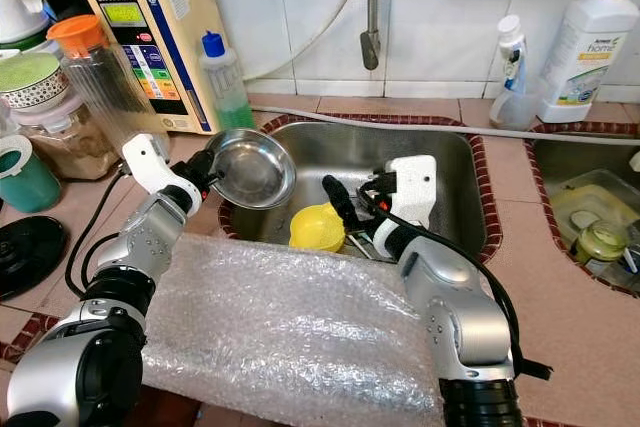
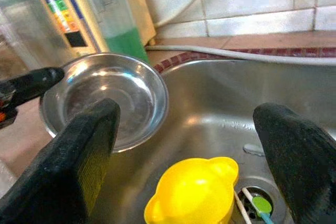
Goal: Kitchen organization
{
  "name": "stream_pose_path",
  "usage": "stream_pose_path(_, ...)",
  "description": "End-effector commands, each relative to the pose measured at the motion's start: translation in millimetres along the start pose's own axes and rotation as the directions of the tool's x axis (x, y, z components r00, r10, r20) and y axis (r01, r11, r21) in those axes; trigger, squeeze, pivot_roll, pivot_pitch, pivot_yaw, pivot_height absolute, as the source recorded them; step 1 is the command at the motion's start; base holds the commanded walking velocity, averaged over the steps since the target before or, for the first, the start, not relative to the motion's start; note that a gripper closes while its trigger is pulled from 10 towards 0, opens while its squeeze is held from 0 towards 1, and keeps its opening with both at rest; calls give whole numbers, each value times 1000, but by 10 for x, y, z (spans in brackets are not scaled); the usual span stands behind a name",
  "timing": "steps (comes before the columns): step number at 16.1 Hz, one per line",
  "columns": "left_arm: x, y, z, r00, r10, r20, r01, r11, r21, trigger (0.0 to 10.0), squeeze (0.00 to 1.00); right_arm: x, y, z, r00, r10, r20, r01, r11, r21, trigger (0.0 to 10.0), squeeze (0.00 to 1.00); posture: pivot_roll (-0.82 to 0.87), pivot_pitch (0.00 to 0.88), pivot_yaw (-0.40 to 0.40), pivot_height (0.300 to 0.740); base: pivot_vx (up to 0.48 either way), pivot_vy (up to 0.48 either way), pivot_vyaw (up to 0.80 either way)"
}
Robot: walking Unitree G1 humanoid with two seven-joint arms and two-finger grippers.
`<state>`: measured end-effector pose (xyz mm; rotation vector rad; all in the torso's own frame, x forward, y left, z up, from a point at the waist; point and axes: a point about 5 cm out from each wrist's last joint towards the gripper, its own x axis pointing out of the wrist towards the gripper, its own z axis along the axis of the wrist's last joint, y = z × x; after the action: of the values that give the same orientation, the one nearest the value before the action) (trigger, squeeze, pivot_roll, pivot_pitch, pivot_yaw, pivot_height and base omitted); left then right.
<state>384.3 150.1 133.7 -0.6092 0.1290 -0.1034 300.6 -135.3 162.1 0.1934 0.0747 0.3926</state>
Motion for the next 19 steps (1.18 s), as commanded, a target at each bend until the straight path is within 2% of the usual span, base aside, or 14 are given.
stream_pose_path(1, 3, -50, 109, 997, -50, 57, 51, 999, -13, 0, 0, 35, -2, 36, 1000, -9, 20, 8, 1000, 24, 10000, 0, -134, 0, 149, 740, 0, 0, 0)
stream_pose_path(2, 10, -140, 129, 990, -114, 81, 118, 992, -49, 0, 0, 51, -20, 41, 999, -23, 28, 21, 998, 63, 10000, 0, -134, 0, 150, 740, 0, 0, 0)
stream_pose_path(3, 12, -172, 136, 987, -134, 90, 140, 988, -62, 0, 0, 55, -22, 43, 999, -25, 32, 22, 997, 77, 10000, 0, -134, 0, 150, 740, 0, 0, 0)
stream_pose_path(4, 15, -315, 159, 969, -220, 113, 231, 969, -91, 0, 0, 86, -41, 55, 998, -43, 39, 38, 992, 122, 10000, 0, -133, 0, 147, 740, 0, 0, 0)
stream_pose_path(5, 5, -494, 169, 939, -317, 131, 333, 934, -127, 0, 0, 119, -67, 68, 997, -65, 44, 55, 981, 187, 10000, 0, -135, 0, 148, 740, 0, 0, 0)
stream_pose_path(7, -2, -567, 141, 929, -350, 119, 364, 921, -137, 0, 0, 134, -76, 76, 996, -74, 50, 61, 972, 228, 10000, 0, -135, 0, 148, 740, 0, 0, 0)
stream_pose_path(9, -52, -752, 8, 893, -441, 84, 449, 882, -140, 0, 0, 162, -80, 109, 996, -73, 59, 56, 967, 249, 10000, 0, -136, 0, 148, 740, 0, 0, 0)
stream_pose_path(12, -92, -822, -49, 875, -478, 74, 483, 860, -162, 0, 0, 180, -104, 134, 994, -90, 67, 69, 961, 267, 10000, 0, -139, 0, 151, 740, 0, 0, 0)
stream_pose_path(13, -115, -859, -64, 865, -496, 73, 500, 847, -181, 0, 0, 186, -119, 132, 992, -102, 69, 77, 952, 297, 10000, 0, -140, 0, 151, 740, 0, 0, 0)
stream_pose_path(14, -124, -868, -77, 863, -501, 68, 505, 843, -185, 0, 0, 195, -130, 142, 991, -110, 73, 83, 949, 304, 4000, 0, -140, 0, 151, 740, 0, 0, 0)
stream_pose_path(15, -130, -872, -86, 861, -504, 66, 507, 841, -188, 0, 0, 204, -152, 155, 988, -133, 78, 100, 938, 332, 0, 0, -141, 0, 152, 740, 0, 0, 0)
stream_pose_path(19, -162, -899, -78, 848, -525, 64, 527, 827, -195, 0, 0, 274, -198, 214, 982, -169, 85, 124, 914, 385, 0, 0, -143, 0, 153, 740, 0, 0, 0)
